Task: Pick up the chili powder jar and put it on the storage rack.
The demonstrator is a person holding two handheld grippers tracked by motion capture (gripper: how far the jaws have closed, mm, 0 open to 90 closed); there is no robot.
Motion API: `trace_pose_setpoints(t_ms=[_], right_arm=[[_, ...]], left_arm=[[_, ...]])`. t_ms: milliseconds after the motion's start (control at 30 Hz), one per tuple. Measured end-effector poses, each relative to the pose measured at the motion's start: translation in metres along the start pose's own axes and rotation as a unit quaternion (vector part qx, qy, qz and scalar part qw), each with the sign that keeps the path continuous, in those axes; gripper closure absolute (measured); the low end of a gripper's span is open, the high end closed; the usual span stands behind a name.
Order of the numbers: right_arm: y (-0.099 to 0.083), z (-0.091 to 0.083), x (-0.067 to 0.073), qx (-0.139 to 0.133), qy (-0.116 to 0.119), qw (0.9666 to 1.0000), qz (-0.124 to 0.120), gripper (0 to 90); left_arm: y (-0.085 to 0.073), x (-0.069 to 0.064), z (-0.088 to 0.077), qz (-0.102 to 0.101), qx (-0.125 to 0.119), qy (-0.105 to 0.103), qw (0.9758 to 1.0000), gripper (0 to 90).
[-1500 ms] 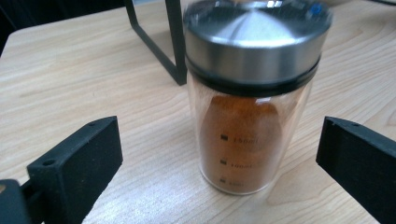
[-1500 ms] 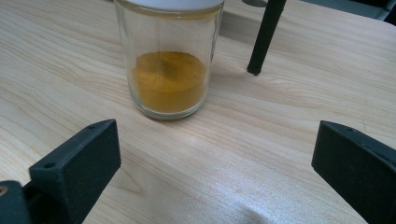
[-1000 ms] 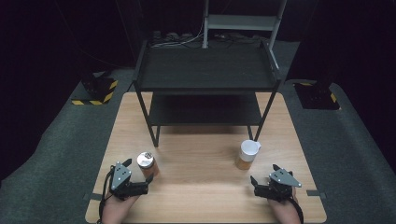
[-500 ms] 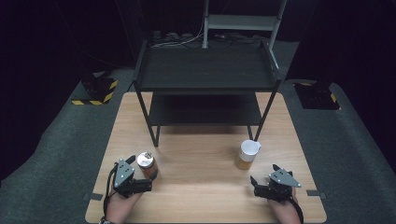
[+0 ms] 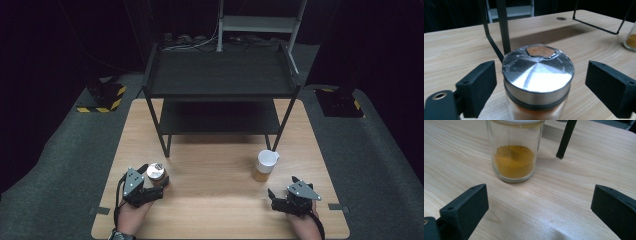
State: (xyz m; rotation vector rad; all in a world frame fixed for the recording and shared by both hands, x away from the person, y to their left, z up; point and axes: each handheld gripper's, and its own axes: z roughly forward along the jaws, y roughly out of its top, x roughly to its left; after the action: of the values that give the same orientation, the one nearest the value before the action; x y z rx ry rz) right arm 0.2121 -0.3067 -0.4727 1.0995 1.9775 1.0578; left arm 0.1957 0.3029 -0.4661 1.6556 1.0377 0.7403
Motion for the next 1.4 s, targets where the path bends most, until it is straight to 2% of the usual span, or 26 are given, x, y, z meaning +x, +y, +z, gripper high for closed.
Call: trace_pose_setpoints(t_ms=[300,500,600,833,1000,1167,1333,1400], right_arm=[[0.001,0.001,0.002,0.003,-0.002,1.0,-0.004,0.5],[0.001,0.001,0.003,0.004,-0.004,1.0,-0.005,0.5],[0.001,0.001,0.003,0.004,-0.004,1.0,-0.005,0.5],[0.001,0.0,0.002,0.002,-0.004,1.0,-0.002,0.5],[0.001,0.0,0.001,0.005,-0.006,1.0,0.004,0.5],[0.001,0.0,0.001,0.006,-0.005,1.0,0.004,0.5],[0.002,0.0,0.001,0.009,-0.007,0.9999,0.004,0.5],[0.002,-0.001,0.001,0.009,-0.006,0.9999,0.004,0.5]], left_arm=[[-0.003,0.002,0.0,-0.002,-0.008,-0.001,1.0,23.5],[-0.003,0.001,0.001,0.009,-0.007,0.002,0.9999,30.6],[-0.004,0.002,0.0,0.005,-0.009,0.001,1.0,33.8],[-0.004,0.003,-0.001,-0.003,-0.01,0.003,0.9999,34.6],[-0.003,0.001,-0.006,0.002,-0.016,0.014,0.9998,34.8],[0.0,0.001,-0.012,0.003,-0.018,0.011,0.9998,34.8],[0.007,-0.002,-0.018,0.014,-0.018,0.009,0.9997,34.7],[0.012,-0.001,-0.022,0.012,-0.019,0.001,0.9997,34.7]])
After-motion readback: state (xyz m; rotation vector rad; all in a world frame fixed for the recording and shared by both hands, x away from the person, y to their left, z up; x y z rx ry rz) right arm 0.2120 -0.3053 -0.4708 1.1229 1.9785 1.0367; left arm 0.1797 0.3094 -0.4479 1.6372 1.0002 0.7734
